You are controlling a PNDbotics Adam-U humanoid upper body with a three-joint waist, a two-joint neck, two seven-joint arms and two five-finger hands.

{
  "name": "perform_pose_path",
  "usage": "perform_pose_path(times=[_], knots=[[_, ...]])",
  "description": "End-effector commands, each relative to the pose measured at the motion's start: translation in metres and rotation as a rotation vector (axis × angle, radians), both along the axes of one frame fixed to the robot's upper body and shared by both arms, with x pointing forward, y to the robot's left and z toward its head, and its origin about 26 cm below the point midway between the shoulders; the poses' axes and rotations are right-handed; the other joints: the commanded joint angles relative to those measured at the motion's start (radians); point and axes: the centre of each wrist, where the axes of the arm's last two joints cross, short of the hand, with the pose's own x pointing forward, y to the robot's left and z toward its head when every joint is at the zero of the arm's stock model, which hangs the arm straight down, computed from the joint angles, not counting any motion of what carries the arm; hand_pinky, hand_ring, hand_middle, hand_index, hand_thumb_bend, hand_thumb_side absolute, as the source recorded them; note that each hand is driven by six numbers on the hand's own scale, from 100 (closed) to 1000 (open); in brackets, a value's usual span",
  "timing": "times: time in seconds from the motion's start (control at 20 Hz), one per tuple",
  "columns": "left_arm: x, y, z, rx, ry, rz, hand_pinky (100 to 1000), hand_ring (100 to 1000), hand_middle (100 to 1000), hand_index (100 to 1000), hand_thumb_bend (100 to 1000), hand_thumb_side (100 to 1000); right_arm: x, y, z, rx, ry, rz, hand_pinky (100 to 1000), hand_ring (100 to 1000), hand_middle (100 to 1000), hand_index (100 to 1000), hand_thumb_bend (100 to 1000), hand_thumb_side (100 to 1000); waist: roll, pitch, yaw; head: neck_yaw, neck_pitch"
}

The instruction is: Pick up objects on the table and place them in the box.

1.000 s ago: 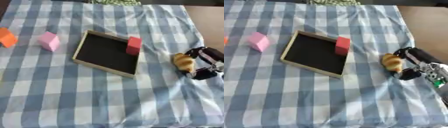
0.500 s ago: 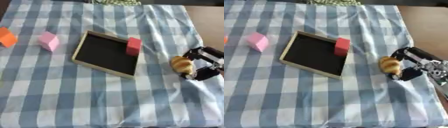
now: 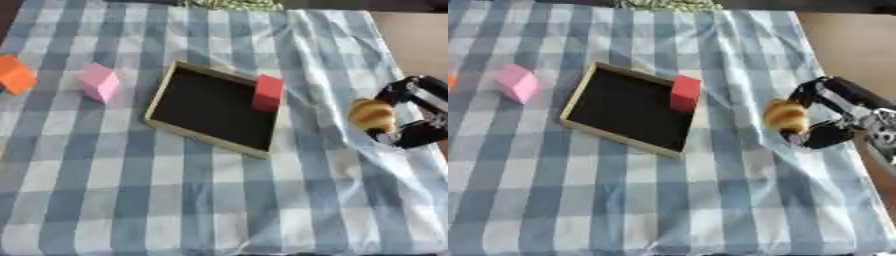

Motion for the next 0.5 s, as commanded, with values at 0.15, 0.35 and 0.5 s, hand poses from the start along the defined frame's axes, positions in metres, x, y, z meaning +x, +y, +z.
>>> perform_pose_path(times=[0.15,0.35,0.5], knots=[[-0.001,0.0,0.01,0.029,-0.025,-0.009,881,865,836,929,384,667,-0.001,0.01,0.041,-0.094,-0.19,0.069,792,675,464,645,350,100,-0.007,-0.004,0.006,0.005,0.005],[0.0,-0.002,0.012,0.036,-0.031,-0.027,881,866,837,929,384,665,0.007,0.021,0.064,-0.12,-0.321,0.167,790,668,462,644,347,100,-0.009,-0.008,0.021,-0.005,0.005],[0.002,-0.004,0.014,0.039,-0.033,-0.048,882,866,837,929,382,666,0.013,0.035,0.075,-0.119,-0.398,0.256,787,666,465,646,340,100,-0.011,-0.008,0.039,-0.018,0.005]])
